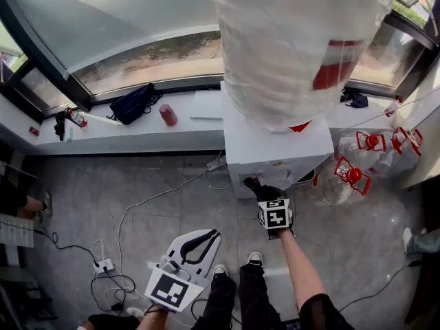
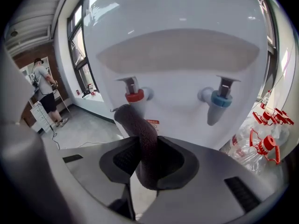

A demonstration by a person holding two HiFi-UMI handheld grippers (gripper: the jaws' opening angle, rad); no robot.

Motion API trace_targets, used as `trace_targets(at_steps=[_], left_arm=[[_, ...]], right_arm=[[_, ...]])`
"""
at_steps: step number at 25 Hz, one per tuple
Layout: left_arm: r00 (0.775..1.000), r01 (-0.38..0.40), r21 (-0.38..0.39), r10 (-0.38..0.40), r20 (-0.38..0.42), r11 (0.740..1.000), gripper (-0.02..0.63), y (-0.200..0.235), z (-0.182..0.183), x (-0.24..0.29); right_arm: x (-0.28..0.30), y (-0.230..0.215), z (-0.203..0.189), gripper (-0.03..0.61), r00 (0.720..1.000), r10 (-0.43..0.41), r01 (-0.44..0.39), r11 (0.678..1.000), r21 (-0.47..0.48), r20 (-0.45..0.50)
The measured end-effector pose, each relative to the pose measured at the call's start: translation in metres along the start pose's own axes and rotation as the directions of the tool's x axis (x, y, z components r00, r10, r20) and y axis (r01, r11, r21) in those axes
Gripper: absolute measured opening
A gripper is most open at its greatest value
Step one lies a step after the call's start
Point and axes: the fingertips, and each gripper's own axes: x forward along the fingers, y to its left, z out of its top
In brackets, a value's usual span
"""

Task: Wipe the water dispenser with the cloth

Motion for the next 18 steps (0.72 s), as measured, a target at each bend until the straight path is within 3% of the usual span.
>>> trace_targets(at_steps=[3,9,14,18], left_arm=[[1.000,0.018,0.007,-0.018,0.002,1.000,0.021,-0.002,0.001,0.007],[0.997,0.073,0.026,-0.073,0.011,0.997,0.021,-0.015,0.010,0.030],[0.993,0.118,0.046,-0.119,0.016,0.992,0.021,-0.027,0.017,0.046],[0.989,0.149,0.058,-0.150,0.008,0.987,0.021,-0.037,0.018,0.054]], right_arm=[[-0.003,-0.021,-0.009,0.104,0.999,-0.043,0.044,0.999,0.012,-0.017],[-0.018,-0.090,-0.017,0.104,0.989,-0.147,0.148,0.979,0.137,-0.015],[-0.037,-0.134,-0.024,0.104,0.977,-0.210,0.213,0.971,0.113,-0.034],[-0.053,-0.170,-0.032,0.104,0.965,-0.262,0.263,0.946,0.191,-0.032]])
